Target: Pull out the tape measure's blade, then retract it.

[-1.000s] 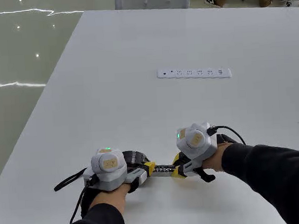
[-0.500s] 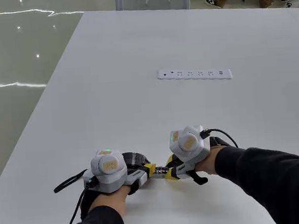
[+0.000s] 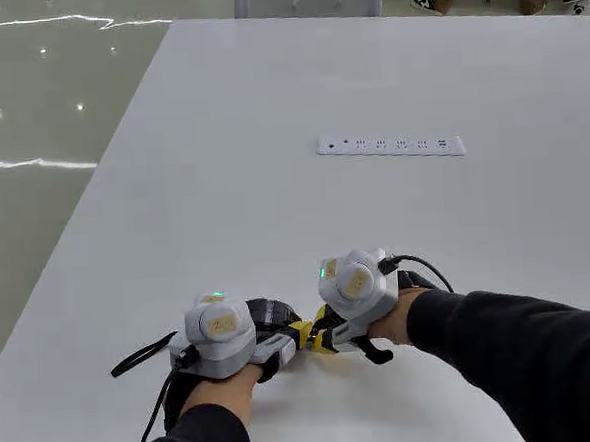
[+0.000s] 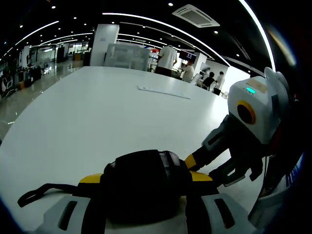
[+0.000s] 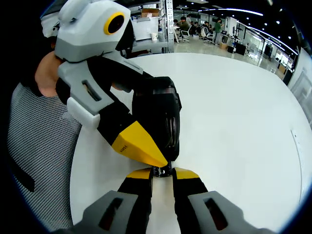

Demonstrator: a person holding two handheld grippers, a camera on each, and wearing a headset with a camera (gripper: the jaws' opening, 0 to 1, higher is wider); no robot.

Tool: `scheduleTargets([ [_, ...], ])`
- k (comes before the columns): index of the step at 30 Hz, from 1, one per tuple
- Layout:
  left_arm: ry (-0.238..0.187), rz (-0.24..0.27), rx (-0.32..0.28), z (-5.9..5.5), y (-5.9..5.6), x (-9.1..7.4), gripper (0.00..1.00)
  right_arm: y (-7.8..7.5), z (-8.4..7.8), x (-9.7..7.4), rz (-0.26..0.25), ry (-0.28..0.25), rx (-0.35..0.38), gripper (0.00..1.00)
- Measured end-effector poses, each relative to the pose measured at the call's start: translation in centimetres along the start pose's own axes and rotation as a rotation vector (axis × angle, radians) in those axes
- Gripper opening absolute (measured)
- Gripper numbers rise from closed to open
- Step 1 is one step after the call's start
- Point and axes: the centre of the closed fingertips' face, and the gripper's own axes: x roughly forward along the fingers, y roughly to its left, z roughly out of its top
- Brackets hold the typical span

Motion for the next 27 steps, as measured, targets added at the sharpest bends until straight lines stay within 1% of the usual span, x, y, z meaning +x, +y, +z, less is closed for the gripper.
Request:
scheduleTargets([
  [4, -0.001, -0.001, -0.002, -0.01, -0.01, 0.00, 0.62, -0.09, 0.50, 0.29, -0.001, -0.006, 0.009, 0.12],
  [5, 0.001, -0.002, 0.003, -0.04, -0.04, 0.00, 0.62, -0.03, 0.37, 0.45, 0.002, 0.013, -0.001, 0.12],
  [7, 0.000, -0.001, 0.001, -0.03, -0.02, 0.01, 0.62, -0.01, 0.45, 0.60, 0.009, 0.016, -0.017, 0.12],
  [14, -0.001, -0.001, 0.001, -0.03, -0.02, -0.01, 0.62, 0.03, 0.32, 0.47, 0.010, 0.007, -0.006, 0.13],
  [23, -0.002, 0.000, 0.001, -0.01, -0.03, -0.03, 0.62, 0.07, 0.35, 0.44, 0.012, 0.007, -0.013, 0.13],
  [27, -0.007, 0.002, 0.001, 0.02, -0.04, -0.05, 0.62, 0.10, 0.33, 0.44, 0.006, 0.010, -0.028, 0.13],
])
